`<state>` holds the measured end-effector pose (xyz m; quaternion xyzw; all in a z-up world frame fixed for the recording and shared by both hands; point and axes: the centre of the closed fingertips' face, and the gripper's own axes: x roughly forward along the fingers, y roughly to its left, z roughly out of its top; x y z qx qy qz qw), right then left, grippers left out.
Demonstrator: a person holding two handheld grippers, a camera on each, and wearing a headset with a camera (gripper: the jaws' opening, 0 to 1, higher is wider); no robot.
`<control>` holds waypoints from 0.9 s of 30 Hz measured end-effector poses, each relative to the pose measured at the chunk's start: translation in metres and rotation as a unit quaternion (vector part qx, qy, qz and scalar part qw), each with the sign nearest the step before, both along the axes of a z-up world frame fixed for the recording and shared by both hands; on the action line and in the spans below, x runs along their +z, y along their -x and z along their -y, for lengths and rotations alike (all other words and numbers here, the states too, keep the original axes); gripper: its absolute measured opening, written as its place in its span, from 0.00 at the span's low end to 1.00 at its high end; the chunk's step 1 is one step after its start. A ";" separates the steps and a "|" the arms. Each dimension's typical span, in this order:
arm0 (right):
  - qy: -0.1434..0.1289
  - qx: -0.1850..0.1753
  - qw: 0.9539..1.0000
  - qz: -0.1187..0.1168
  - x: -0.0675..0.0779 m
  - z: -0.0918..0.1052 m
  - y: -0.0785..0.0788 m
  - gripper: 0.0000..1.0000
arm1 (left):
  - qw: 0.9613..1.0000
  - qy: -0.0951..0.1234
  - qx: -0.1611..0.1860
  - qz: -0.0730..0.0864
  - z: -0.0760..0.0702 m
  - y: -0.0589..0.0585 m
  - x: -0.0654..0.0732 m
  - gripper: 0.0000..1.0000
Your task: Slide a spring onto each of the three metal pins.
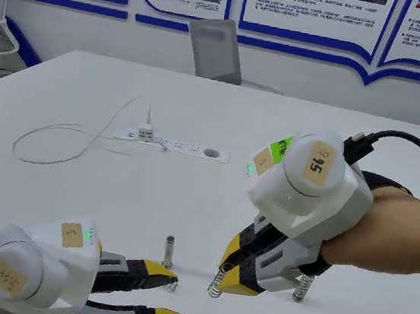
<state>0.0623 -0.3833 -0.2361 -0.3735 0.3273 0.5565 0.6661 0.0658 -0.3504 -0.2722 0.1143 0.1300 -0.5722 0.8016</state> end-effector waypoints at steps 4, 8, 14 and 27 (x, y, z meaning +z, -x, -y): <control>0.001 -0.006 1.000 0.002 0.002 0.005 -0.005 0.12 | 1.000 0.001 0.014 0.002 -0.006 -0.003 -0.001 0.35; 0.005 -0.013 1.000 0.004 0.002 0.011 -0.012 0.12 | 1.000 0.004 0.027 0.000 -0.012 -0.005 -0.002 0.37; 0.012 -0.019 1.000 0.006 0.002 0.018 -0.023 0.12 | 0.999 0.006 0.039 -0.005 -0.018 -0.005 -0.005 0.39; 0.018 -0.048 0.999 0.007 -0.006 0.030 -0.058 0.12 | 0.998 0.013 0.061 -0.009 -0.026 -0.008 -0.008 0.42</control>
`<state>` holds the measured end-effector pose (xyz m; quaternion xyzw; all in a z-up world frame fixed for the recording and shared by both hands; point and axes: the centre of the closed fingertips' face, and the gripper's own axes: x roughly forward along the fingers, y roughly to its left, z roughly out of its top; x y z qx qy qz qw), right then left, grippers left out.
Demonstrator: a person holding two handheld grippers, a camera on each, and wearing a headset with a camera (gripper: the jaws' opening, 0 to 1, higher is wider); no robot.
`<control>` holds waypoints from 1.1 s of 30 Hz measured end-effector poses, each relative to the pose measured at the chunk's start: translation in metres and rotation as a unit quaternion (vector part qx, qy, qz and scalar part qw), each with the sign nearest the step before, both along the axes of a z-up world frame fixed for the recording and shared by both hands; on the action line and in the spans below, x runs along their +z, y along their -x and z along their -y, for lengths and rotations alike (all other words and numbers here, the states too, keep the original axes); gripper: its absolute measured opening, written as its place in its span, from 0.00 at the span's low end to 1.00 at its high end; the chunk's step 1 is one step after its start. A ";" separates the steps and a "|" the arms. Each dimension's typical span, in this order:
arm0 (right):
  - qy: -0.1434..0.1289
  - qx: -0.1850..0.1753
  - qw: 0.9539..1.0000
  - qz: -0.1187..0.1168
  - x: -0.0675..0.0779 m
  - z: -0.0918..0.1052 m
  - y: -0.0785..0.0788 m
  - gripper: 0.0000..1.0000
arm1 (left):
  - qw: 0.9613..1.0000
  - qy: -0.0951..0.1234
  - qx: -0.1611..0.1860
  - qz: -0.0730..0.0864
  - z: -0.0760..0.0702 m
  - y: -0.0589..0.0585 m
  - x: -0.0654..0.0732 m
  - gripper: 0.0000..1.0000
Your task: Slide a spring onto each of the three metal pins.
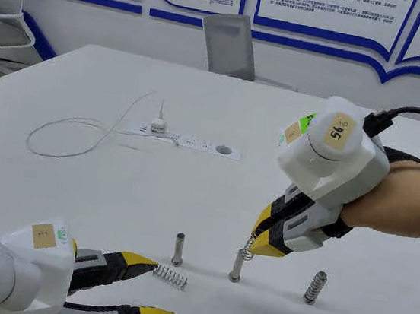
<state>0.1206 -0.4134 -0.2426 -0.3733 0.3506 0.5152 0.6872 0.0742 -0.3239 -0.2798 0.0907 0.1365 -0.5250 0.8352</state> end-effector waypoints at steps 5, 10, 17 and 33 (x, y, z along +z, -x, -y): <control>-0.001 -0.010 1.000 -0.003 -0.006 0.001 -0.011 0.12 | 1.000 0.001 0.004 0.000 -0.001 -0.001 0.000 0.43; -0.001 -0.021 1.000 -0.010 -0.014 0.003 -0.019 0.12 | 1.000 0.003 0.007 -0.002 -0.001 -0.001 -0.001 0.43; 0.005 -0.024 1.000 -0.017 -0.023 0.004 -0.024 0.12 | 1.000 0.002 0.010 -0.004 -0.002 -0.001 -0.002 0.42; 0.021 -0.021 0.999 -0.037 -0.041 0.000 -0.028 0.12 | 1.000 0.003 0.014 -0.007 -0.005 -0.002 -0.003 0.41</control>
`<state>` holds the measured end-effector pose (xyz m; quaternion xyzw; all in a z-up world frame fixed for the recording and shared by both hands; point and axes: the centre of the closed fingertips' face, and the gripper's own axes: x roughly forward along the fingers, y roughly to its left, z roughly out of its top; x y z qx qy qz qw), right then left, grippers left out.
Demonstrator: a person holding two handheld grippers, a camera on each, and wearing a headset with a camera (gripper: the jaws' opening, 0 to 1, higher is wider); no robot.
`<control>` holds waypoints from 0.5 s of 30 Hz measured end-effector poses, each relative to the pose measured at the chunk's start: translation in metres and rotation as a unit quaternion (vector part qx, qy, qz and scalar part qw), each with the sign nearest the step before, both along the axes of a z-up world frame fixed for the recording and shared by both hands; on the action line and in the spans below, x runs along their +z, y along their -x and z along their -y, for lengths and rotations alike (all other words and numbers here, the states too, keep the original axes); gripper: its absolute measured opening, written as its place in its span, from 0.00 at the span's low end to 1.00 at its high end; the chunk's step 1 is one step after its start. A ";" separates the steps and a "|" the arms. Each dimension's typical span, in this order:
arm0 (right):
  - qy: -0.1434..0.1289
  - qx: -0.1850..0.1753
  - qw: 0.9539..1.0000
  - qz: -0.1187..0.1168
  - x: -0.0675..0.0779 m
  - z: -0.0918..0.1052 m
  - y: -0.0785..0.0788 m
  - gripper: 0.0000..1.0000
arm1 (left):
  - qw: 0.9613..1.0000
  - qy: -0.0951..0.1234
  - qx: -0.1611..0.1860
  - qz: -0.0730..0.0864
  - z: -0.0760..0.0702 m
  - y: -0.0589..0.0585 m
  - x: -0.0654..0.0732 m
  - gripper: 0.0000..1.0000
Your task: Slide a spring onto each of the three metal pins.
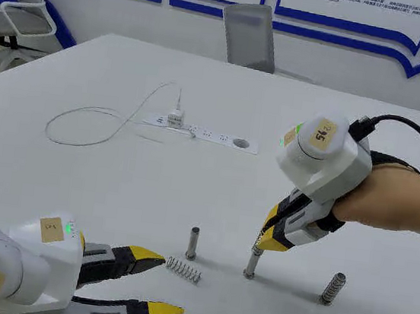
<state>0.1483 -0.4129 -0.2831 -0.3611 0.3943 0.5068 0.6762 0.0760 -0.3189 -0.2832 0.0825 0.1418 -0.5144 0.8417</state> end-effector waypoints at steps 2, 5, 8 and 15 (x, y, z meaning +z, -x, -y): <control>0.008 0.003 1.000 -0.001 -0.004 0.000 0.000 0.12 | 1.000 -0.001 0.000 0.000 0.000 0.000 0.000 0.41; 0.014 0.004 1.000 -0.004 -0.009 -0.001 0.000 0.12 | 1.000 0.000 0.001 0.000 0.000 -0.001 0.000 0.41; 0.017 -0.001 1.000 -0.010 -0.014 -0.001 -0.001 0.12 | 1.000 0.000 0.001 0.000 0.000 0.000 0.000 0.41; 0.024 -0.007 0.999 -0.020 -0.024 0.000 -0.002 0.12 | 1.000 0.000 0.003 -0.003 -0.002 0.000 -0.002 0.41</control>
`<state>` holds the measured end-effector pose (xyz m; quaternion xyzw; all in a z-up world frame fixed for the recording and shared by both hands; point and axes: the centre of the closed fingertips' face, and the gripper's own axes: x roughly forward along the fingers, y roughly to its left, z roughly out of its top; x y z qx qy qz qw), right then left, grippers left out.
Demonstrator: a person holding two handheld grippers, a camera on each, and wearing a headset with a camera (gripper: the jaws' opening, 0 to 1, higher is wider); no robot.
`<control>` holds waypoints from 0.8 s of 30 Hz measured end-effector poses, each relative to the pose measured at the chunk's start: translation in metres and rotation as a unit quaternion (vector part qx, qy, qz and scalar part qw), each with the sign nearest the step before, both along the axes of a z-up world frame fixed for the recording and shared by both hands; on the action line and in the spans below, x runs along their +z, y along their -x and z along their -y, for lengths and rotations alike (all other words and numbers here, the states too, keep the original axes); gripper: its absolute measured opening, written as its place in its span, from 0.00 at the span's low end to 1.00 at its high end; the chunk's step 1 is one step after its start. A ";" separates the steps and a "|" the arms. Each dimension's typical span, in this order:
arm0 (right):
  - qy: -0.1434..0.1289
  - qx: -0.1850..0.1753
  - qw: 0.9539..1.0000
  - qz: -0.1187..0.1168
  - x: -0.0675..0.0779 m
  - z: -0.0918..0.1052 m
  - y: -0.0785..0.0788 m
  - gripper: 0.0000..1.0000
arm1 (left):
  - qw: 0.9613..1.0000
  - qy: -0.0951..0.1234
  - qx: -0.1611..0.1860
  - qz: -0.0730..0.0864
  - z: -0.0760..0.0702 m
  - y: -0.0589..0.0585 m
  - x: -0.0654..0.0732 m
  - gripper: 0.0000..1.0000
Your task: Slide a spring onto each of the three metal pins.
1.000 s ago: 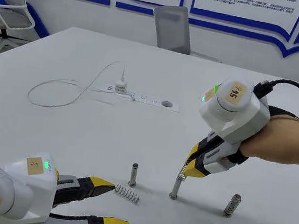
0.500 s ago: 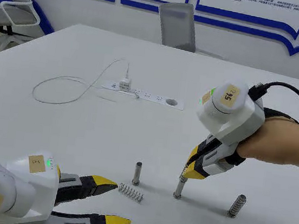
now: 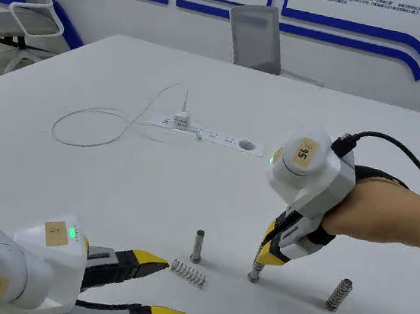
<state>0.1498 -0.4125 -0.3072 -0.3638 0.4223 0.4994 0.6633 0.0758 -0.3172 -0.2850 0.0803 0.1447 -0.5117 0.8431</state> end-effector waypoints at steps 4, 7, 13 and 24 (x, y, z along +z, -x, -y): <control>0.004 -0.003 1.000 -0.003 -0.005 -0.001 0.000 0.12 | 1.000 0.002 0.002 -0.001 0.000 0.000 0.000 0.41; 0.007 -0.005 1.000 -0.006 -0.009 -0.001 0.001 0.12 | 1.000 0.002 0.002 -0.001 0.000 0.000 0.000 0.41; 0.009 -0.011 1.000 -0.010 -0.016 0.000 0.000 0.12 | 1.000 0.002 0.003 -0.002 -0.001 0.000 -0.001 0.40; 0.011 -0.011 1.000 -0.009 -0.022 0.000 0.002 0.13 | 1.000 0.004 0.004 -0.004 -0.001 0.000 -0.002 0.41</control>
